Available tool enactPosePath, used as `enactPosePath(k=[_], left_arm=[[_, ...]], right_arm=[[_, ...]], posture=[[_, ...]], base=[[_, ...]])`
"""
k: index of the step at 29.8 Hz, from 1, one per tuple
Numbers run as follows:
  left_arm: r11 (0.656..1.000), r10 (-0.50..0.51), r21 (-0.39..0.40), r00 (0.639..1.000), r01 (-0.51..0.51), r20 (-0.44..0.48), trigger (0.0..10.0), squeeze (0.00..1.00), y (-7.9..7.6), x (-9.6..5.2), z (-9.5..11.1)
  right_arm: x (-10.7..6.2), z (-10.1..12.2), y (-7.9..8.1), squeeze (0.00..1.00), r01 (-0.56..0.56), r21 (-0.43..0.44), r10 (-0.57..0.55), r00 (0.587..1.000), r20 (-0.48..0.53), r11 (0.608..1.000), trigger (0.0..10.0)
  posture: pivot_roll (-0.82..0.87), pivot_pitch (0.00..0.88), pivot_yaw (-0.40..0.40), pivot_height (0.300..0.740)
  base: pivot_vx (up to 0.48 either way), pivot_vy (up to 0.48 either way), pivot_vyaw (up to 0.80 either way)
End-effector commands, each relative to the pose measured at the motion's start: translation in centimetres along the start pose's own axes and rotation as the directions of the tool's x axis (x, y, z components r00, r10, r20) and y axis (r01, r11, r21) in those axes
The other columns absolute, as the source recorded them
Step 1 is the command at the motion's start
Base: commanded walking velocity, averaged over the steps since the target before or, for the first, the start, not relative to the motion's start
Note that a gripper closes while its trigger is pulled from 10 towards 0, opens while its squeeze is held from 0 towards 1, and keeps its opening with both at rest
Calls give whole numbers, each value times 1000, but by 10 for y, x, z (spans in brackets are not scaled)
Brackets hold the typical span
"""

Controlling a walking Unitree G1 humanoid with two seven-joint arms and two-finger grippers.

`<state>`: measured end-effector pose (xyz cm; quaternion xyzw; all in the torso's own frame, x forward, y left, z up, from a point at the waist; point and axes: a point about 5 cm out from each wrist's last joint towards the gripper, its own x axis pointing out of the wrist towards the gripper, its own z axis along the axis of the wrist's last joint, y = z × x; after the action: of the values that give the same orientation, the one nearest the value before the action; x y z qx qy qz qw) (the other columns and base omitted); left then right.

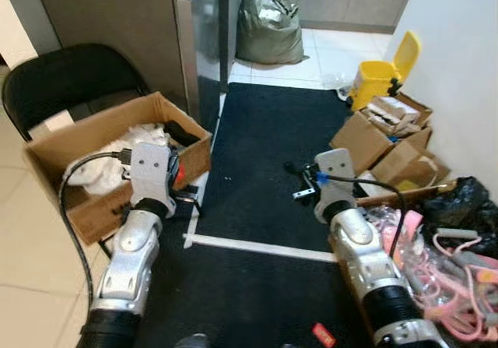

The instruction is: Picking trash to rubbish bin

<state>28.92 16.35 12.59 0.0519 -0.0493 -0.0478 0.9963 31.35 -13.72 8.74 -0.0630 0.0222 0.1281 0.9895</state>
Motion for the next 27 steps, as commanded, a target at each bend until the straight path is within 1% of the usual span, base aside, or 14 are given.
enactPosePath(k=[1,12,17,27], left_arm=[[1000,-2,6,1000,2,-9,10000,0,-1,-1,-2],[1000,1,5,1000,-1,-11,10000,0,-1,-2,-2],[1000,1,5,1000,-1,-9,10000,0,-1,-2,-2],[1000,4,10,1000,-4,-12,10000,0,0,-2,-3]], right_arm=[[-1,-2,-3,0,6,-7,-7,1000,-5,1000,10000],[-1,-1,0,0,-18,-39,18,1000,-1,999,10000],[-1,0,2,0,-32,-56,33,999,2,998,10000],[1,-2,3,0,-31,-59,30,1000,-4,998,10000]], posture=[[70,12,-23,740],[71,13,-26,740],[72,12,-26,740],[80,0,-36,740]], base=[[379,0,0],[380,0,0],[379,0,744],[379,0,800]])
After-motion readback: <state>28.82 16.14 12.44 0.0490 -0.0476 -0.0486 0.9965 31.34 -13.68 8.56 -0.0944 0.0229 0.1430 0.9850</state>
